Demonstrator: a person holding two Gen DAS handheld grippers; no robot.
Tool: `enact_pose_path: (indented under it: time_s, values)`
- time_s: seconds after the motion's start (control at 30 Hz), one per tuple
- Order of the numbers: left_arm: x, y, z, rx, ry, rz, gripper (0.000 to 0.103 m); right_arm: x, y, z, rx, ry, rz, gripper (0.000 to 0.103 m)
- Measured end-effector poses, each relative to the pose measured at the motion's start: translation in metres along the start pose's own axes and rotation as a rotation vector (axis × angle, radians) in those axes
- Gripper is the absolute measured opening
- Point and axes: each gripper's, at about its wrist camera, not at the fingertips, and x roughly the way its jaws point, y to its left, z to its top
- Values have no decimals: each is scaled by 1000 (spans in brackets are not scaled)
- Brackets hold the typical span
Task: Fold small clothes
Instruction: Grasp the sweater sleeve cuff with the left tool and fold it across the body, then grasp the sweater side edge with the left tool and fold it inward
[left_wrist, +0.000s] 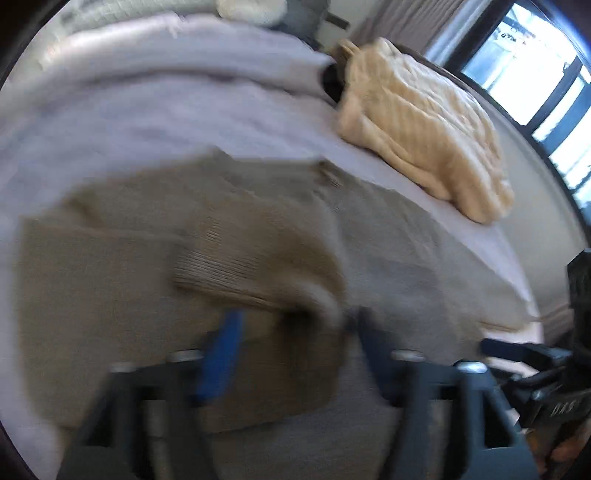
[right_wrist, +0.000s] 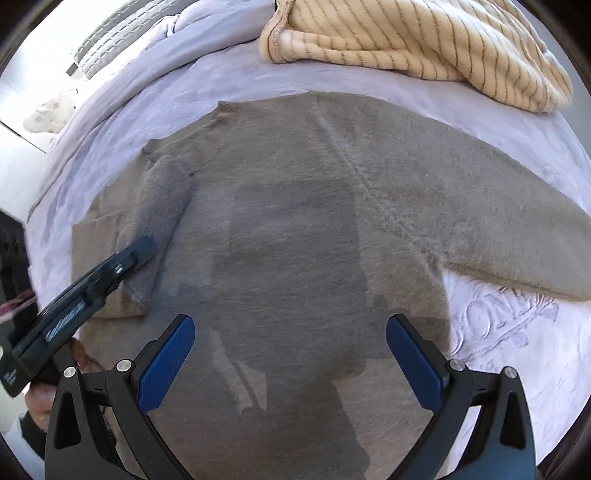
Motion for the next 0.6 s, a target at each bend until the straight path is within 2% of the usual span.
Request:
enact_pose_path:
  time_s: [0.1, 0.17, 0.23, 0.33, 0.43, 0.53, 0.57, 0.6]
  values:
    - [-32, 15, 6, 40, -36, 54, 76, -1, 25, 11, -71, -34, -3, 103]
    - [-56, 38, 9, 28, -74, 128, 76, 0, 55, 21, -160, -66, -10, 103]
    - [-71, 72, 18, -7, -90, 205, 76, 6, 94, 29, -282, -89, -56, 103]
    - [-72, 130, 21, -100, -43, 304, 76, 28, 142, 33, -461, -116, -162, 103]
    - [-58, 168, 20, -159, 17, 326, 76, 54, 171, 33, -605, -151, -293, 103]
    - [-39, 181, 19, -173, 67, 310, 76, 74, 167, 43, -588, -144, -399, 103]
    - [-34, 184, 19, -180, 79, 303, 76, 75, 161, 46, -570, -139, -391, 101]
    - [-30, 184, 19, -184, 83, 300, 76, 72, 154, 49, -546, -140, -344, 81]
